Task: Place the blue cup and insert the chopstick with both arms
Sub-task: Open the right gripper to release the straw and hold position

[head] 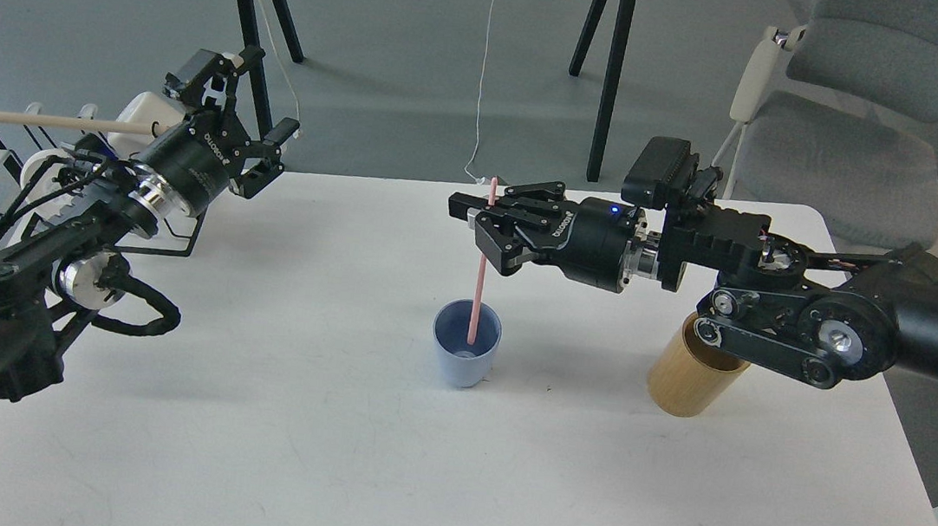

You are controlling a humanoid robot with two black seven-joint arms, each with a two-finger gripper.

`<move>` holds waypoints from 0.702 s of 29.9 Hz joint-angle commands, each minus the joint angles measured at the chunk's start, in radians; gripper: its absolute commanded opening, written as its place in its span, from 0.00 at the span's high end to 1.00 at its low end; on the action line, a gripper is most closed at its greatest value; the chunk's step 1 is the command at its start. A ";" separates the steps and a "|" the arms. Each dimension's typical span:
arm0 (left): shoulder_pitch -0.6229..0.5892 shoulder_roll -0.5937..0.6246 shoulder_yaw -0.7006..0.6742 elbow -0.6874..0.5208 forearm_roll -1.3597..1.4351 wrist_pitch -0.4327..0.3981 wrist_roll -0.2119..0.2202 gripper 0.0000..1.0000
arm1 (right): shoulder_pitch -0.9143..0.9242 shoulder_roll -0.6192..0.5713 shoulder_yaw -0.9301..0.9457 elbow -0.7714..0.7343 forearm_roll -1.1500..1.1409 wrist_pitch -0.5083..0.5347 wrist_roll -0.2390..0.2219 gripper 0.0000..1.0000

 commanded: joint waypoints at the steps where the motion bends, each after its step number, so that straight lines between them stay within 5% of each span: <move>1: 0.000 0.000 0.000 0.000 0.000 0.000 0.000 0.01 | 0.002 0.002 -0.001 -0.002 -0.002 0.000 0.000 0.02; 21: 0.000 0.000 -0.001 -0.002 0.000 0.000 0.000 0.01 | 0.028 -0.005 0.018 -0.005 0.007 -0.021 0.000 0.02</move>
